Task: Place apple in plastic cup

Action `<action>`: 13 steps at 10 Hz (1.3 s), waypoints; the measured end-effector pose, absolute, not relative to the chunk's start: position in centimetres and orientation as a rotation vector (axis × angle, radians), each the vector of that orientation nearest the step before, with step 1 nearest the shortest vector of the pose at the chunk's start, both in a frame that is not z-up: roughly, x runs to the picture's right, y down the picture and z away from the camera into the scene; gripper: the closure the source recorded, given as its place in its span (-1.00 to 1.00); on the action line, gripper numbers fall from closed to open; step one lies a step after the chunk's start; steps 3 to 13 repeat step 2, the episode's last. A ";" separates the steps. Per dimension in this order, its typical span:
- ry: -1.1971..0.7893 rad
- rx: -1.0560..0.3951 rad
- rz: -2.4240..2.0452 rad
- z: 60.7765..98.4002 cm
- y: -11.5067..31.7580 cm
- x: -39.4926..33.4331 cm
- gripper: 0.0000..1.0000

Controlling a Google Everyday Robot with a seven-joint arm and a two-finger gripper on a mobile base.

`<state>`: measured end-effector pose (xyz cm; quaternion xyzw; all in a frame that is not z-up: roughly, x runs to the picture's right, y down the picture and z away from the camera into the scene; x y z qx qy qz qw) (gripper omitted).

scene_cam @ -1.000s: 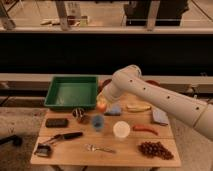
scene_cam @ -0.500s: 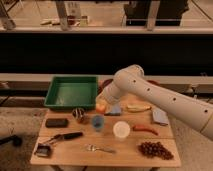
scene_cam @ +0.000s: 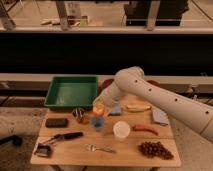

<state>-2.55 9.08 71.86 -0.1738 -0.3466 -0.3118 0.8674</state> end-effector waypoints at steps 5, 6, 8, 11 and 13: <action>-0.764 -0.377 -0.656 71.8 9.6 -3.1 0.97; -0.764 -0.377 -0.656 71.8 9.6 -3.1 0.97; -0.764 -0.377 -0.656 71.8 9.6 -3.1 0.97; -0.764 -0.377 -0.656 71.8 9.6 -3.1 0.97; -0.764 -0.377 -0.656 71.8 9.6 -3.1 0.97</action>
